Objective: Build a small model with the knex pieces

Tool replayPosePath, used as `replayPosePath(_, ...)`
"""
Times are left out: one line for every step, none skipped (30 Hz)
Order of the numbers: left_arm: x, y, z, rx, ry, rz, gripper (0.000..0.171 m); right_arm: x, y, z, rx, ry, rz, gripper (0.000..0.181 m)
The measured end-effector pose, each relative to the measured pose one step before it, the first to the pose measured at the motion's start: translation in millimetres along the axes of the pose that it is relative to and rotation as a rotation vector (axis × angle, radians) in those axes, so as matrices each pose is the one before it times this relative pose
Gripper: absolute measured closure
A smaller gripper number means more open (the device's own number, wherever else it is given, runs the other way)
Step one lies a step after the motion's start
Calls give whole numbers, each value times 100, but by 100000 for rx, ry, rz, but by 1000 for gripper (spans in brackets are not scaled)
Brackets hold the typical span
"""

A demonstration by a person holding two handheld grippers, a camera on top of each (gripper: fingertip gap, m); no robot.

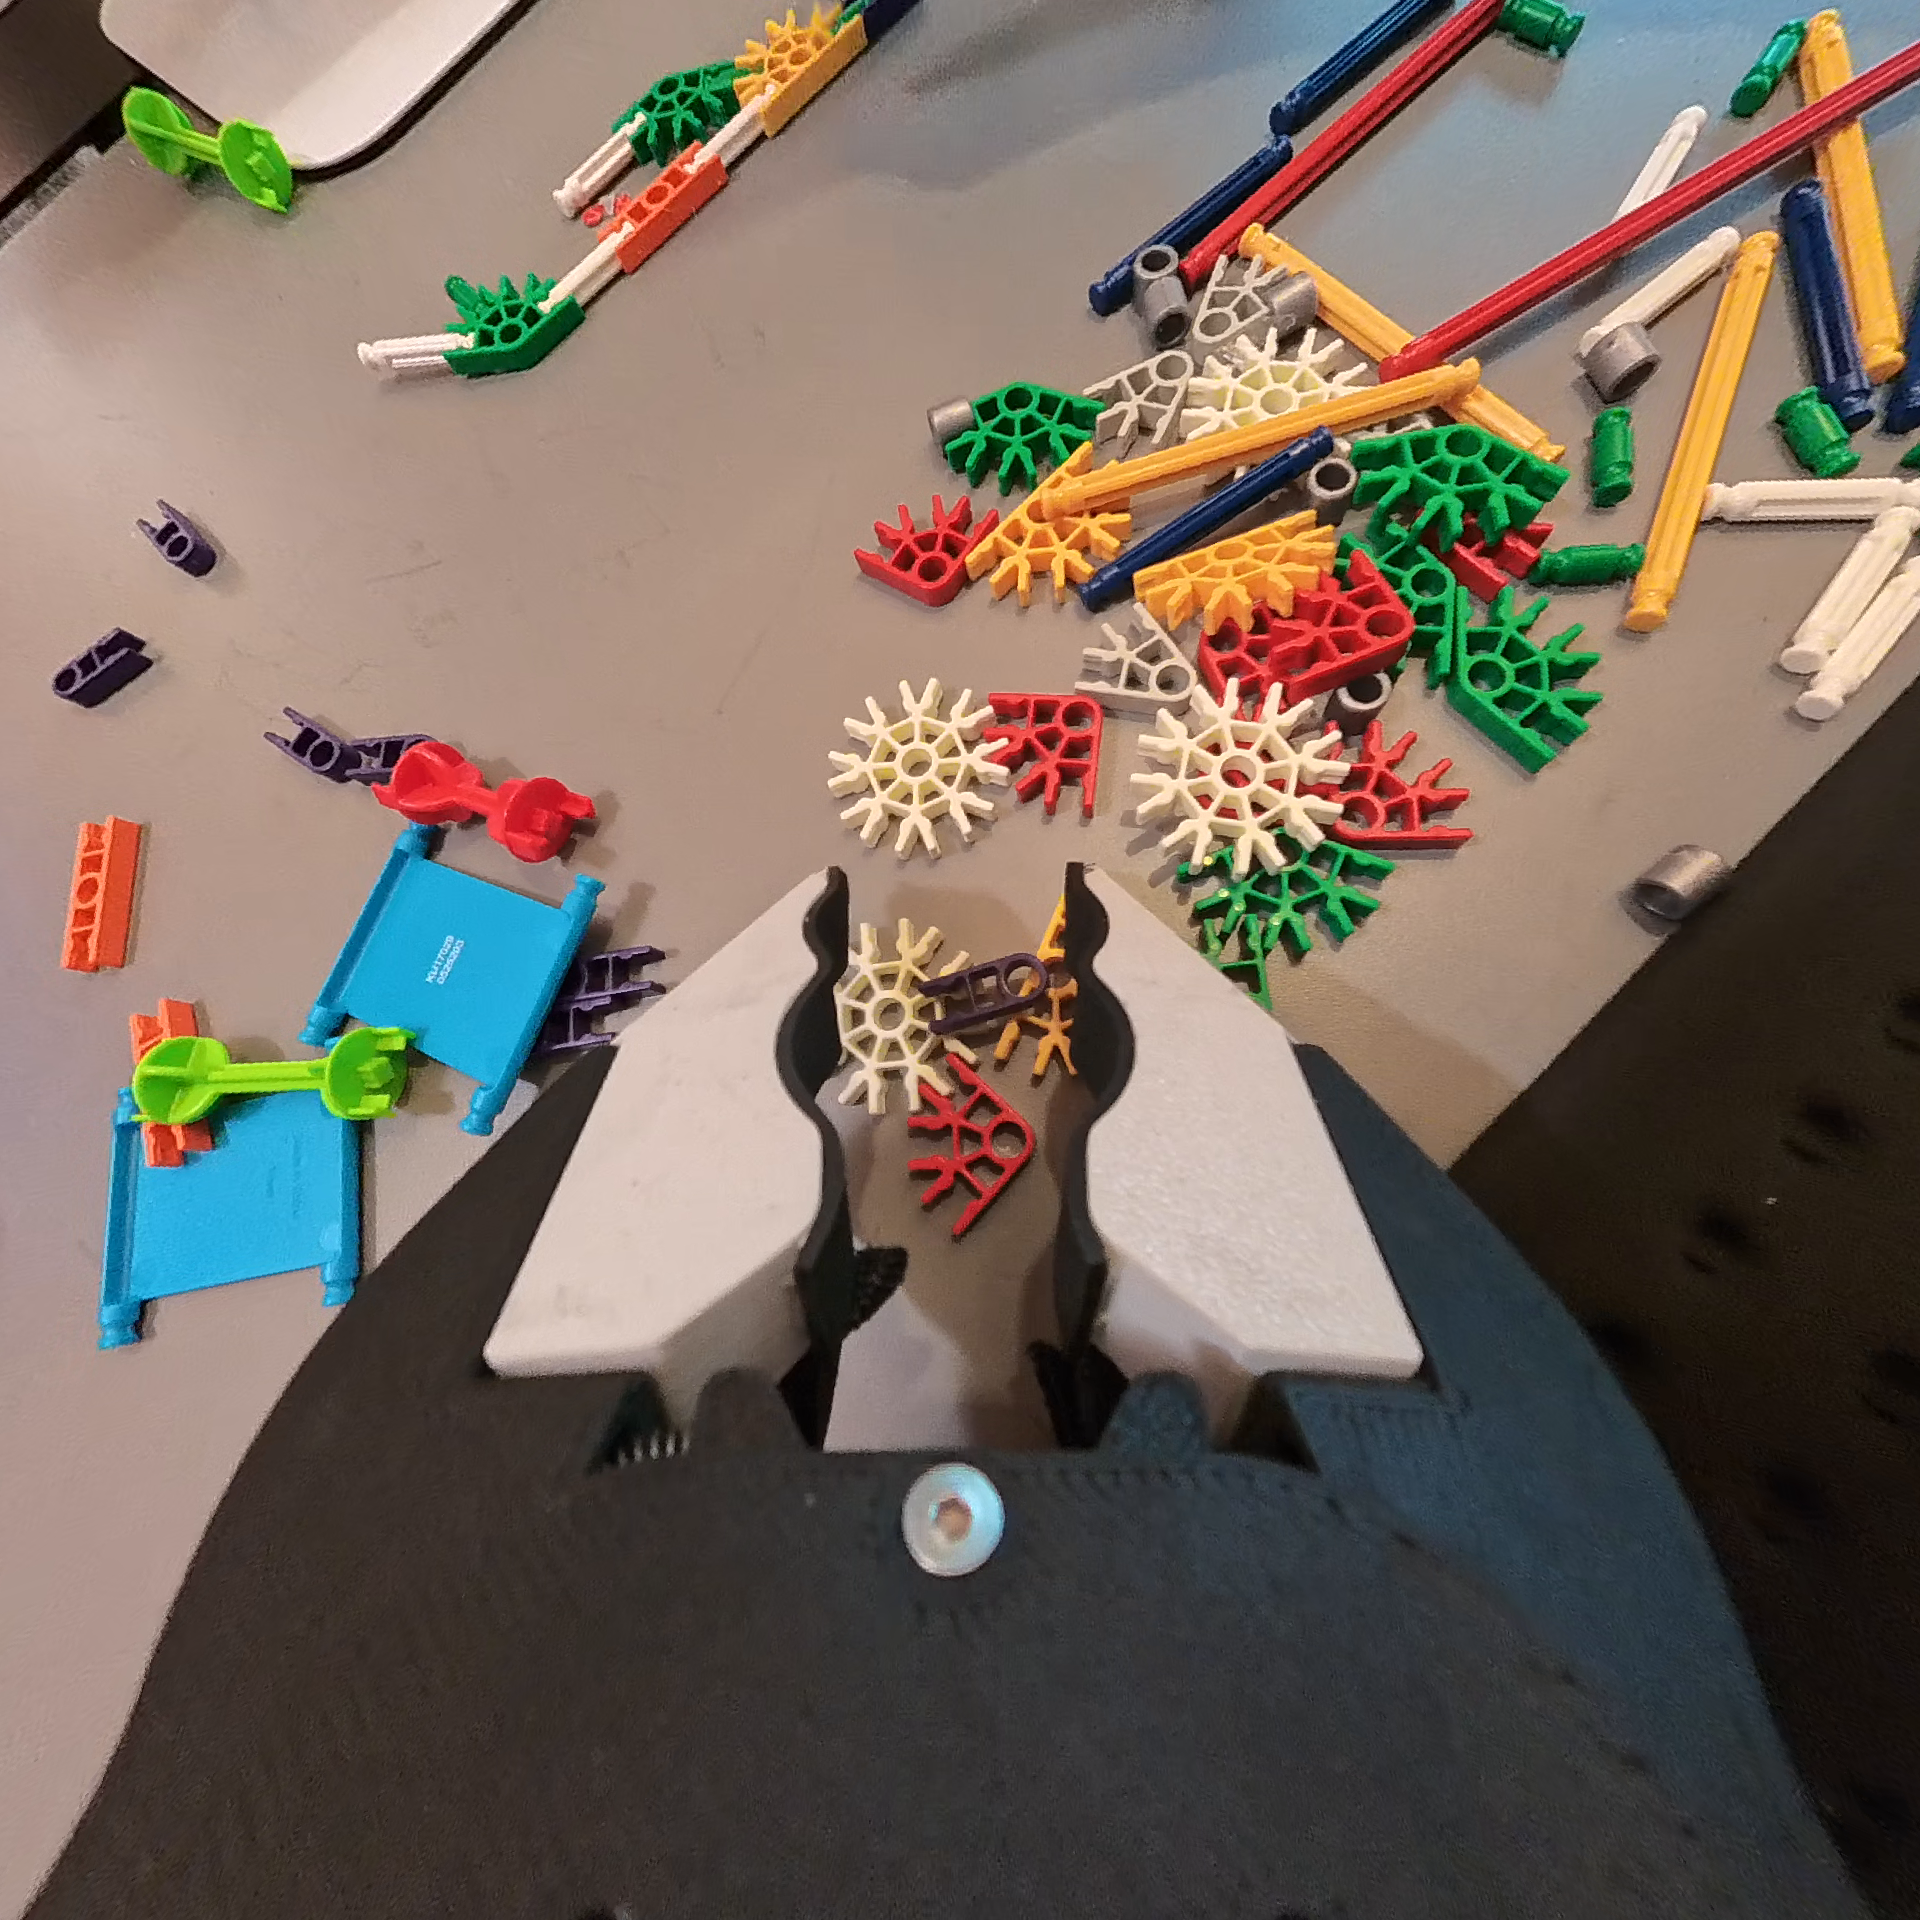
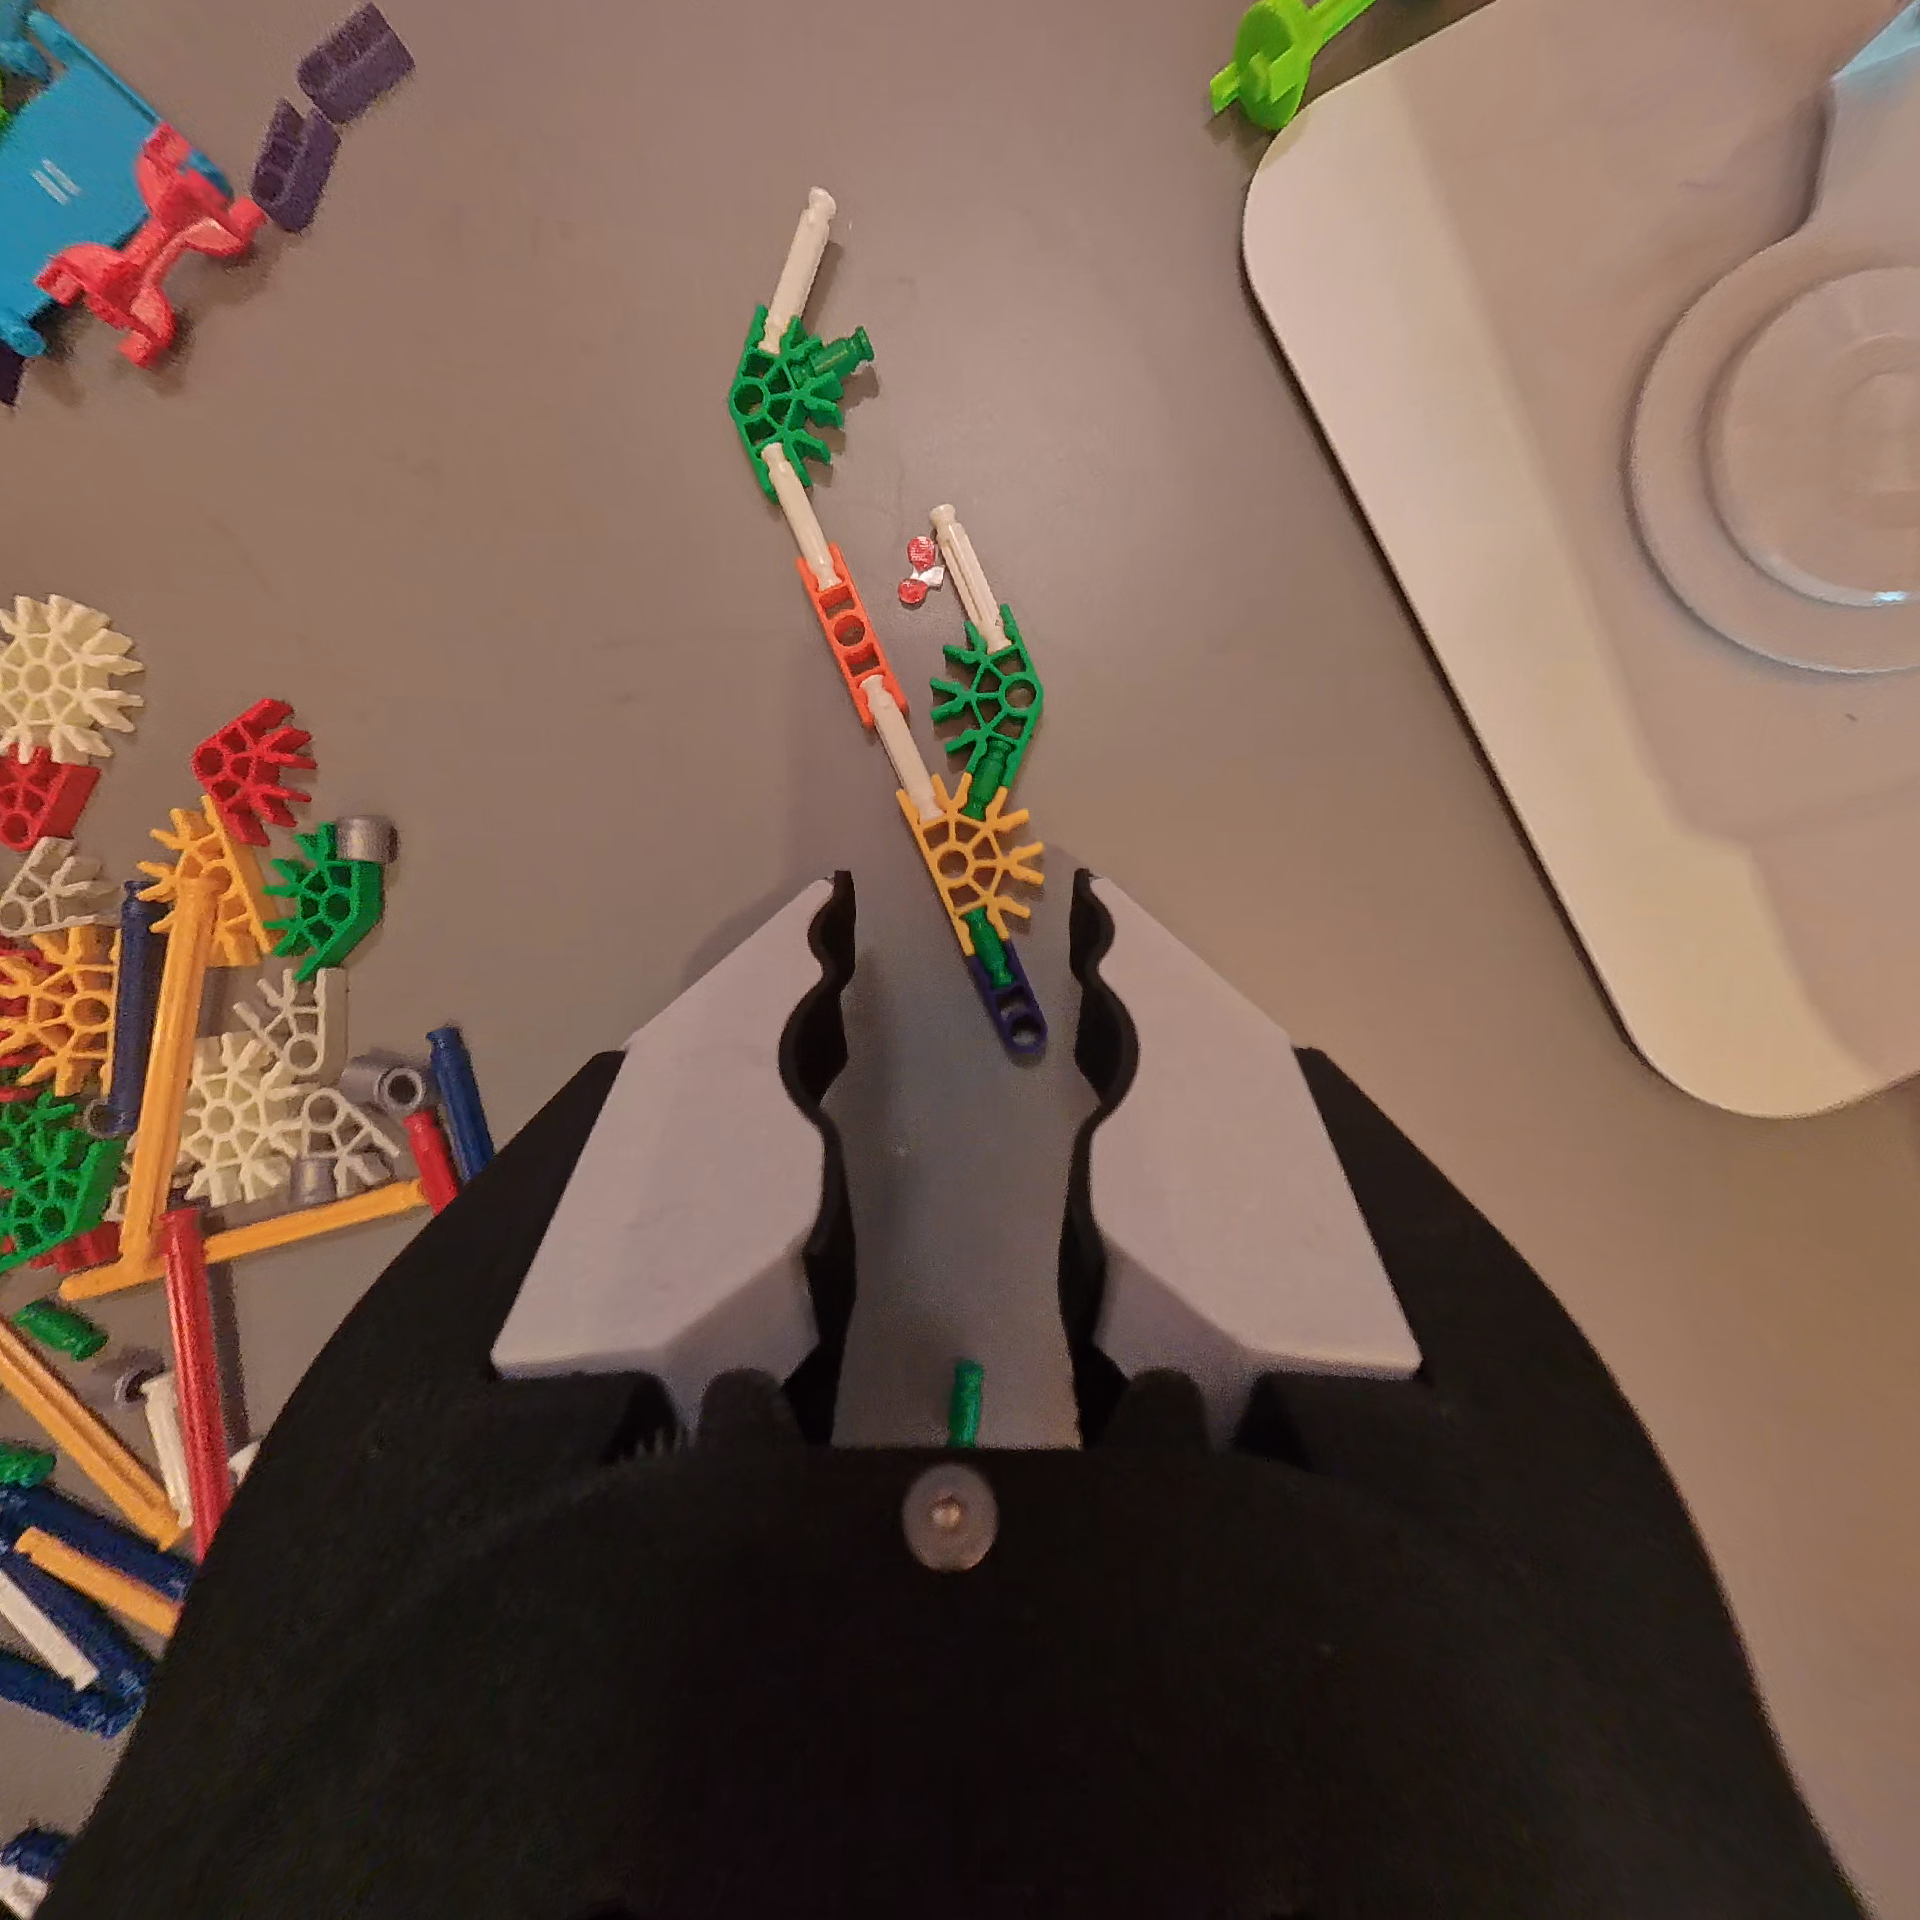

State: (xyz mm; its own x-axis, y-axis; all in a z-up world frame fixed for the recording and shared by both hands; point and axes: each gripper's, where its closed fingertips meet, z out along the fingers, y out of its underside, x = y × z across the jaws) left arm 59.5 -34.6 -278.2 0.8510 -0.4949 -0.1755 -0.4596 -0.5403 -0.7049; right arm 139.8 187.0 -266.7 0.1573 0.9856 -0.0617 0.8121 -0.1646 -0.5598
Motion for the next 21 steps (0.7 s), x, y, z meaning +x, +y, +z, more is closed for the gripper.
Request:
replayPosePath(6, -3, 9, -25, 142, -63, 132, -20, -46, -828, 2064, 572, 236, 141)
replayPosePath(-3, 7, -3, -48, 3, 48, 132, -53, -96, -894, 2629, 303, 589, 140)
replayPosePath(-12, -5, 3, -28, -153, 105, 132, -113, -68, -883, 2651, -142, 914, 140)
replayPosePath(1, -3, -10, 38, -195, 178, 132, -152, 7, -827, 2234, -379, 1205, 140)
replayPosePath(4, -2, 4, 42, -127, 224, 132, -123, 61, -785, 1912, 74, 1123, 140)
replayPosePath(4, -6, 14, -39, -156, 146, 132, -96, 32, -773, 1967, 753, 828, 140)
replayPosePath(-14, 2, -1, -44, -121, 78, 132, -136, -7, -759, 2061, 809, 708, 140)
replayPosePath(-1, -4, 17, 7, -38, 11, 132, -277, -15, -711, 1824, 298, 798, 140)
replayPosePath(-8, 0, 4, 31, 74, -50, 132, -331, 0, -641, 1619, 144, 752, 140)
replayPosePath(24, -5, 7, -3, 189, -42, 132, -325, 12, -606, 1619, 338, 663, 140)
replayPosePath(7, -5, 11, -6, 183, 4, 132, -340, 38, -558, 1559, 205, 815, 140)
replayPosePath(13, -9, -4, 105, 10, 100, 132, -364, 75, -500, 1422, -5, 1066, 139)
replayPosePath(30, -1, -16, 94, 86, 270, 132, -342, 73, -456, 1493, 117, 1163, 139)
replayPosePath(48, 0, 13, 9, 116, 348, 131, -344, 108, -410, 1471, 142, 1039, 138)
replayPosePath(45, 4, -3, 1, 132, 347, 132, -354, 189, -357, 1118, 31, 1003, 138)
replayPosePath(27, -10, 12, 22, 30, 250, 132, -321, 240, -297, 868, 84, 1204, 137)
replayPosePath(7, -2, -12, 91, -57, 130, 132, -290, 267, -250, 733, 131, 1437, 137)
replayPosePath(-2, -3, -7, 131, 16, 80, 132, -296, 292, -206, 594, -1, 1398, 136)
replayPosePath(11, -11, -13, 106, 77, 109, 132, -253, 303, -173, 449, 142, 1147, 135)
replayPosePath(23, -6, -5, 51, 35, 130, 132, -219, 291, -149, 403, 375, 887, 135)
replayPosePath(28, 1, -2, 89, 77, 234, 132, -199, 309, -121, 118, 256, 960, 135)
